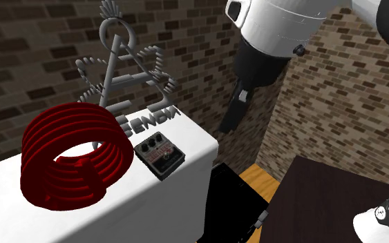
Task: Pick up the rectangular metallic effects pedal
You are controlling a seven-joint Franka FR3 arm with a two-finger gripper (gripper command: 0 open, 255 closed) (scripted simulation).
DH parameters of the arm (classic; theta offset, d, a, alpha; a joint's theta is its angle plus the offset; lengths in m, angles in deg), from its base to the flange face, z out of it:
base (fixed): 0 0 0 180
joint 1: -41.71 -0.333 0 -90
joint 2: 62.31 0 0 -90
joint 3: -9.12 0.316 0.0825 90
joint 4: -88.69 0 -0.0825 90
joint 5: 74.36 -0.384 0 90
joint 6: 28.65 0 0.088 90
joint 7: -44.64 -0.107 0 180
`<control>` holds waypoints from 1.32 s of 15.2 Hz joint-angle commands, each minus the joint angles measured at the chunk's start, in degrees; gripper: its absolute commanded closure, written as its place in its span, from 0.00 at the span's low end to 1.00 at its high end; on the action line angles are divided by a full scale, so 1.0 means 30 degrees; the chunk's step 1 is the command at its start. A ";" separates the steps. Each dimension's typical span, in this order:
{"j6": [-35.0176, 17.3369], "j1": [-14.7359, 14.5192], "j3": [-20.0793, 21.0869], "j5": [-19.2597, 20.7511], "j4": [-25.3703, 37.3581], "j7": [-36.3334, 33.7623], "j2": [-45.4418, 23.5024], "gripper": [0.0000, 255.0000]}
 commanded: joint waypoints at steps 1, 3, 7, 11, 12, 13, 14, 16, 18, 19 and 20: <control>-0.0219 0.0037 0.0697 0.0951 0.1311 -0.0839 -0.1393 0.00; -0.0344 0.0005 0.1306 0.2013 0.2542 -0.1670 -0.2715 0.00; -0.0160 -0.0352 0.2317 0.4477 0.5324 -0.3347 -0.5525 0.00; 0.0590 -0.1294 0.2890 0.7162 0.8587 -0.4788 -0.8548 0.00; 0.0852 -0.1626 0.2957 0.7827 0.9487 -0.5071 -0.9332 0.00; 0.0861 -0.1681 0.2916 0.7847 0.9529 -0.5077 -0.9365 0.00; 0.0638 -0.1679 0.2887 0.7898 0.9296 -0.5185 -0.9374 0.00; 0.0203 -0.1659 0.2848 0.8017 0.8848 -0.5408 -0.9407 0.00; -0.0224 -0.1641 0.2813 0.8152 0.8423 -0.5639 -0.9459 0.00; -0.0434 -0.1635 0.2794 0.8225 0.8219 -0.5756 -0.9491 0.00; -0.0760 -0.1627 0.2763 0.8348 0.7908 -0.5946 -0.9551 0.00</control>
